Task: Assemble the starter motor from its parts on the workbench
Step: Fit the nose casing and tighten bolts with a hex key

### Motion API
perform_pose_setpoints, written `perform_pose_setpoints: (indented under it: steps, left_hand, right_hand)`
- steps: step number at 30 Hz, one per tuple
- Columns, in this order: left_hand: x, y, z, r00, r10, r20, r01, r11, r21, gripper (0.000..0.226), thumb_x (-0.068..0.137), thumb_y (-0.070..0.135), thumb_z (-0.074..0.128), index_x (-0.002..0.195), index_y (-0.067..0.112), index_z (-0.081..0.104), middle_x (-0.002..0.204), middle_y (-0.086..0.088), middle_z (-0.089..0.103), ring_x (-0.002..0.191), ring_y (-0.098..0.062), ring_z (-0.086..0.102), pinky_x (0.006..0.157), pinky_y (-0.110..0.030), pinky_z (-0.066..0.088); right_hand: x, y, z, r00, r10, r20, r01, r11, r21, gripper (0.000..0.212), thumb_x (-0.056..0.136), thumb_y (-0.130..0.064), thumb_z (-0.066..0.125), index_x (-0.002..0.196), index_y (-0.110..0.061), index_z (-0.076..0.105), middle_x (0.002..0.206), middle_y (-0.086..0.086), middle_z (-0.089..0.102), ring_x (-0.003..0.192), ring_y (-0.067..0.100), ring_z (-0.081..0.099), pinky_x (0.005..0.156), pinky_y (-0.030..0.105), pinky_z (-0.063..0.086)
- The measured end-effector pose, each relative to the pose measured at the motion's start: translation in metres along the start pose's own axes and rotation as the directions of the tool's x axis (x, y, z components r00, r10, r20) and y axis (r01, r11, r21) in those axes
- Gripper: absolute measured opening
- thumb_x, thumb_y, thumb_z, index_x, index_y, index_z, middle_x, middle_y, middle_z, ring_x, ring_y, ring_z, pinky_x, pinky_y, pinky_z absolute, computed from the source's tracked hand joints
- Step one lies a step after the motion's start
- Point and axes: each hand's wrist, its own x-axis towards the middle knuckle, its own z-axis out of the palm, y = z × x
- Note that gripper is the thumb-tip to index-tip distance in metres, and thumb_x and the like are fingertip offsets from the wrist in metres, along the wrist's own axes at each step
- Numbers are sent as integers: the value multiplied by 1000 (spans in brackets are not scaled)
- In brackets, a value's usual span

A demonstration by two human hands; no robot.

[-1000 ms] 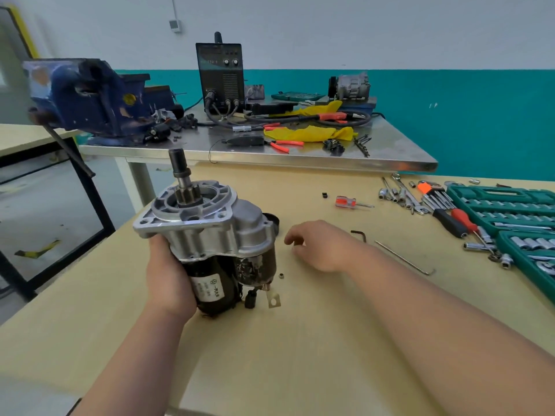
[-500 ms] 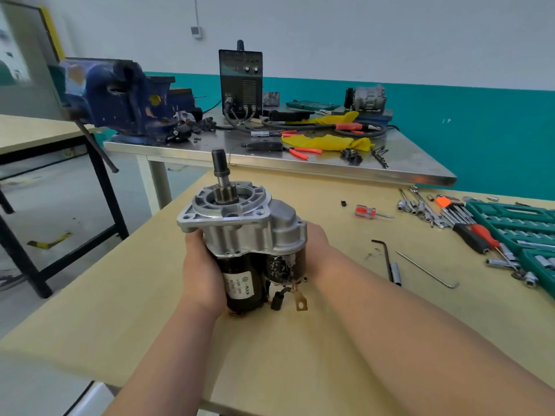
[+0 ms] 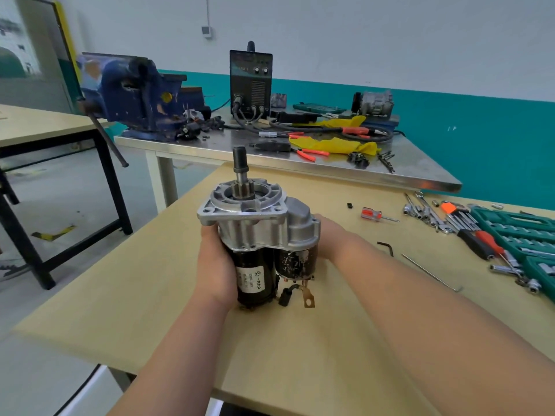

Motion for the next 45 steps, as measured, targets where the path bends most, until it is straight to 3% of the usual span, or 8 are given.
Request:
perform_pose_setpoints:
  steps: [4, 7, 13, 19, 25, 30, 40, 45]
  left_hand:
    - [3, -2, -3, 997, -25, -69, 24, 1000, -11, 44, 54, 71, 43, 67, 40, 72, 84, 6, 74, 92, -19, 65, 77, -38, 49]
    - [4, -4, -6, 996, -11, -89, 10, 1000, -10, 45, 58, 72, 41, 69, 40, 71, 85, 5, 74, 97, -23, 64, 88, -45, 49]
    - [0, -2, -2, 997, 47, -68, -45, 999, 25, 44, 75, 63, 33, 67, 42, 72, 79, 8, 75, 71, -6, 70, 68, -34, 48]
    - [-6, -1, 5, 992, 100, -74, -96, 994, 53, 50, 82, 59, 26, 85, 43, 74, 89, 10, 76, 84, -7, 70, 69, -32, 48]
    - [-5, -1, 7, 966, 241, -93, -232, 967, 102, 47, 103, 34, 24, 90, 38, 68, 80, 22, 71, 69, 11, 63, 51, -7, 44]
    - [-3, -4, 5, 966, 247, -76, -239, 966, 103, 44, 104, 34, 23, 100, 31, 67, 85, 19, 72, 73, 7, 64, 52, -6, 44]
    - [-7, 1, 7, 968, 230, -101, -217, 968, 124, 50, 103, 37, 24, 80, 48, 67, 78, 24, 70, 66, 11, 61, 58, -20, 46]
    - [-11, 6, 9, 964, 254, -81, -241, 961, 139, 56, 105, 32, 24, 76, 57, 65, 77, 28, 69, 68, 14, 61, 49, -5, 42]
  right_hand:
    - [-14, 10, -19, 983, 99, -152, -35, 927, 373, 19, 90, -7, 58, 103, -21, 56, 84, 3, 67, 76, 18, 68, 67, 29, 56]
    - [-38, 10, -45, 944, 32, -329, 201, 733, 650, 43, 91, -7, 61, 130, -23, 52, 83, -1, 73, 73, 14, 71, 70, 31, 59]
    - [-84, -43, -80, 730, -171, -662, 645, 495, 582, 15, 87, -10, 62, 94, -23, 65, 79, -4, 74, 76, 15, 71, 66, 24, 57]
    - [-89, -79, -64, 692, -229, -685, 636, 643, 428, 21, 84, -18, 71, 83, -38, 66, 80, -10, 72, 78, 9, 69, 71, 30, 57]
    - [-94, -79, -59, 663, -273, -697, 589, 765, 260, 15, 85, -17, 70, 89, -31, 70, 76, -23, 66, 70, -5, 61, 62, 7, 45]
    - [-104, -77, -62, 650, -330, -685, 587, 790, 177, 17, 85, -15, 70, 94, -30, 72, 79, -30, 62, 79, -11, 61, 69, 1, 42]
    - [-107, -80, -60, 746, -414, -522, 477, 879, -16, 18, 93, -21, 57, 100, -26, 72, 98, -16, 58, 91, -4, 49, 77, 5, 37]
    - [-111, -77, -57, 752, -414, -513, 446, 892, -65, 14, 91, -24, 59, 101, -25, 68, 100, -17, 55, 95, -2, 46, 79, 7, 34]
